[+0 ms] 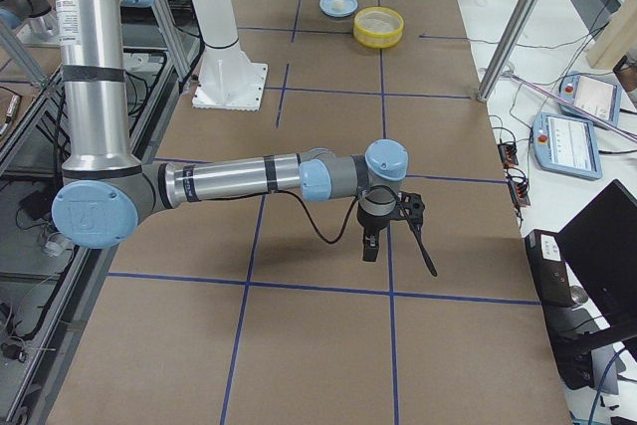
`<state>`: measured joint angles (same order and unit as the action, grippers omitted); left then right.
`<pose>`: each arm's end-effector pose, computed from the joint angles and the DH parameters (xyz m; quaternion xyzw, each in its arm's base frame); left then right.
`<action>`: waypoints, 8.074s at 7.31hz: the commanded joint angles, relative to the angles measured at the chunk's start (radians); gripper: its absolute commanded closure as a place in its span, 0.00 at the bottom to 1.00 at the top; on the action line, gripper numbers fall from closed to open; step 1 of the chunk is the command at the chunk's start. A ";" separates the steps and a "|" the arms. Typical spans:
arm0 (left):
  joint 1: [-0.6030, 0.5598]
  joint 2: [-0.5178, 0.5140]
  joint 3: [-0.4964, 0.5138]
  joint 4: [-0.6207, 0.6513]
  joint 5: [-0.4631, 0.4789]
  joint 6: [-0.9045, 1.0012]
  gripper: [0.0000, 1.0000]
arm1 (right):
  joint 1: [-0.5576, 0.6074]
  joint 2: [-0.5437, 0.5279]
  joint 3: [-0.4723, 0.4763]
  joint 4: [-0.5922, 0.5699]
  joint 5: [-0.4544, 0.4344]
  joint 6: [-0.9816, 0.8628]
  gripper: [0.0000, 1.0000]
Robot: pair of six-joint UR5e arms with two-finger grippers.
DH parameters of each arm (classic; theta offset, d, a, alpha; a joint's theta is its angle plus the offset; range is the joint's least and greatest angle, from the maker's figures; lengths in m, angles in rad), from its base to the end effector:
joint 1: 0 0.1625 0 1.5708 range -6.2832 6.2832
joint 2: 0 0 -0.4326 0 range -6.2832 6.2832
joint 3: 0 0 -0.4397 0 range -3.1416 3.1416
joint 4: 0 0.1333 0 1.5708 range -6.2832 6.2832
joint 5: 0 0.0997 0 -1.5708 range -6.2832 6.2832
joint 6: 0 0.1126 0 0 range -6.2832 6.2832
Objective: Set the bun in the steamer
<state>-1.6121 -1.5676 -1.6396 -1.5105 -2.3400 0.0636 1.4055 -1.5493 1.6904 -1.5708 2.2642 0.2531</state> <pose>-0.0771 -0.5348 0.6466 0.0221 0.3745 0.0113 0.9269 -0.0309 -0.5580 0.6049 -0.0055 -0.3453 0.0172 0.9383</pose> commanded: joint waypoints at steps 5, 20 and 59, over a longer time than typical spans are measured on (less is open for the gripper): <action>0.206 -0.085 -0.285 -0.025 0.105 -0.322 0.00 | 0.001 0.000 0.000 0.000 0.000 0.000 0.00; 0.732 0.147 -0.112 -0.636 0.266 -0.950 0.00 | 0.000 0.000 0.000 0.000 0.000 0.000 0.00; 0.679 -0.493 0.169 -0.131 0.165 -0.720 0.69 | 0.000 0.000 0.000 0.000 0.000 0.000 0.00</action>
<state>-0.9335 -2.0670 -1.4722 -1.6399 -2.1755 -0.6570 1.4061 -1.5493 1.6905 -1.5708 2.2642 0.2531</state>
